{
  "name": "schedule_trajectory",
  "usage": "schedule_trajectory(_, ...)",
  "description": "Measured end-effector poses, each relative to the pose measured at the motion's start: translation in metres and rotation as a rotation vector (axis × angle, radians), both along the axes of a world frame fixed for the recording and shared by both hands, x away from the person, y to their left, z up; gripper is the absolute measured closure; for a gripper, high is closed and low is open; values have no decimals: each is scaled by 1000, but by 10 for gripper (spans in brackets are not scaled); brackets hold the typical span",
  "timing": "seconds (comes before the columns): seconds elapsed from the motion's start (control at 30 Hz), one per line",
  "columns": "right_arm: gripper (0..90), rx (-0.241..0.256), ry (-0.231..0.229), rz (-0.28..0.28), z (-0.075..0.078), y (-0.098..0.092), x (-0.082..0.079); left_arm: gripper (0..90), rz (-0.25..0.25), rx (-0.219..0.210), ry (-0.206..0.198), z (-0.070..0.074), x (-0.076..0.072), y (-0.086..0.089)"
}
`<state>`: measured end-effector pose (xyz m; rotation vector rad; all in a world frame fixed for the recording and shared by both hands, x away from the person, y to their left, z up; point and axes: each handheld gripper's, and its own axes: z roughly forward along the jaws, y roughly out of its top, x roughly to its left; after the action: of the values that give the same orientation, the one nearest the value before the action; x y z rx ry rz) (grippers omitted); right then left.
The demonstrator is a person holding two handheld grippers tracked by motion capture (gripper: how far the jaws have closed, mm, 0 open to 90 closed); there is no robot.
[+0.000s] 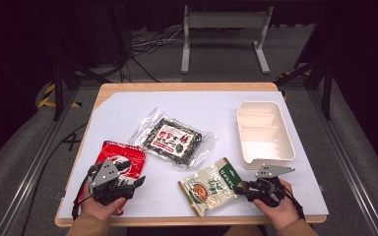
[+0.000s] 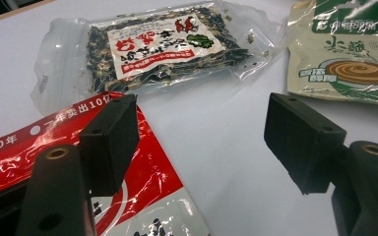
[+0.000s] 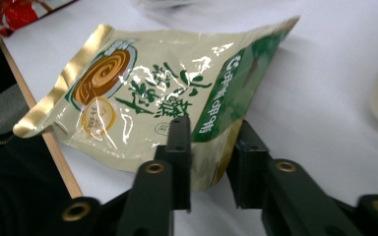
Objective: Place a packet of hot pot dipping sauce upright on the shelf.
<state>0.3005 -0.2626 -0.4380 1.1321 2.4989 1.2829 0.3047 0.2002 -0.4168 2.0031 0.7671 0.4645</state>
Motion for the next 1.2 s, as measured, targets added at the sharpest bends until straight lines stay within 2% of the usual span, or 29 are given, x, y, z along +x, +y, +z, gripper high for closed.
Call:
schedule_trajectory(0.07,866,-24,2,23,-2,2,0,299,0,0,-1,0,0,0)
schedule_trajectory(0.1,896,-19,14,28,-2,3,0,299,1,-2,-1,0,0,0)
schedule_trajectory(0.3,899,1,7,31,0,2,-1,299,2,-5,2,0,0,1)
schedule_trajectory(0.5,900,23,4,30,9,2,-3,312,-22,-68,21,4,0,3)
schedule_trajectory(0.6,900,37,-2,40,19,3,-6,313,-25,-88,20,8,0,3)
schedule_trajectory(0.7,900,26,-13,55,27,6,-7,310,-28,-98,15,11,2,3)
schedule_trajectory(0.73,900,14,-20,62,31,8,-8,310,-27,-111,23,13,3,2)
schedule_trajectory(0.8,900,-4,-38,76,43,13,-10,313,-25,-110,10,18,5,0)
schedule_trajectory(1.0,900,-30,-72,93,74,21,-10,312,-64,-120,-13,29,8,-10)
schedule_trajectory(1.2,900,-73,-105,116,98,32,-11,307,-114,-142,-5,40,21,-20)
